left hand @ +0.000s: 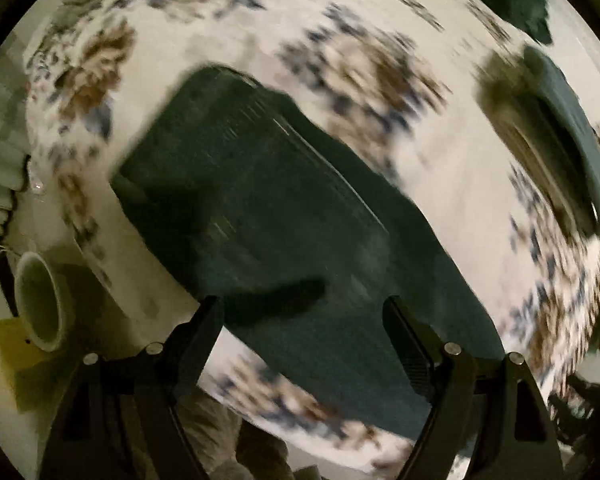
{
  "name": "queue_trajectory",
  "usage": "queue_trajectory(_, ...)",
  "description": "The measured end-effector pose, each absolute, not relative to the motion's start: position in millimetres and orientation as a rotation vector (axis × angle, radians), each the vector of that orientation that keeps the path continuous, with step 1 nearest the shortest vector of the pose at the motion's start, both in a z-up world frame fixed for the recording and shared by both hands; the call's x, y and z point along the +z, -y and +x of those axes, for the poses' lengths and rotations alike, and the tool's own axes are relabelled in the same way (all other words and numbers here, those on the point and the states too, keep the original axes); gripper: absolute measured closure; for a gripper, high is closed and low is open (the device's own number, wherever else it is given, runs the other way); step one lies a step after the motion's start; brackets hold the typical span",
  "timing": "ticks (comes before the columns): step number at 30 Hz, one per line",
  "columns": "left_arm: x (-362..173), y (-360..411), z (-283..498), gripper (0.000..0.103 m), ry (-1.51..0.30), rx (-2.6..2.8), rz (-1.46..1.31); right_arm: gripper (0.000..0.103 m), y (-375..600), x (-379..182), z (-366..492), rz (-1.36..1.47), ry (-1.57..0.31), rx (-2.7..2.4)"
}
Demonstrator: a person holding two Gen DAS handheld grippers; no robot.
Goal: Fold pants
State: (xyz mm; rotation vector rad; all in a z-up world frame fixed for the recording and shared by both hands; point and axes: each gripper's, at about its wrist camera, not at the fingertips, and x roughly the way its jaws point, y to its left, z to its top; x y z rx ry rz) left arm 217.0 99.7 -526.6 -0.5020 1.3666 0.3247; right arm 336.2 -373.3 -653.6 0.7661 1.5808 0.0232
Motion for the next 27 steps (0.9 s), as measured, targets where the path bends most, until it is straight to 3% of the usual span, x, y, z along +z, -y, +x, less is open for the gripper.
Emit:
queue_trajectory(9, -547, -150, 258, 0.022, -1.369, 0.333, -0.549, 0.048, 160, -729, 460, 0.410, -1.789, 0.320)
queue_trajectory(14, -562, -135, 265, 0.022, -1.431, 0.263, -0.533, 0.051, 139, -736, 421, 0.373, -1.897, 0.431)
queue_trajectory(27, -585, -129, 253, 0.022, -1.487, 0.229, -0.492, 0.049, 119, -722, 354, 0.258, -1.952, 0.672)
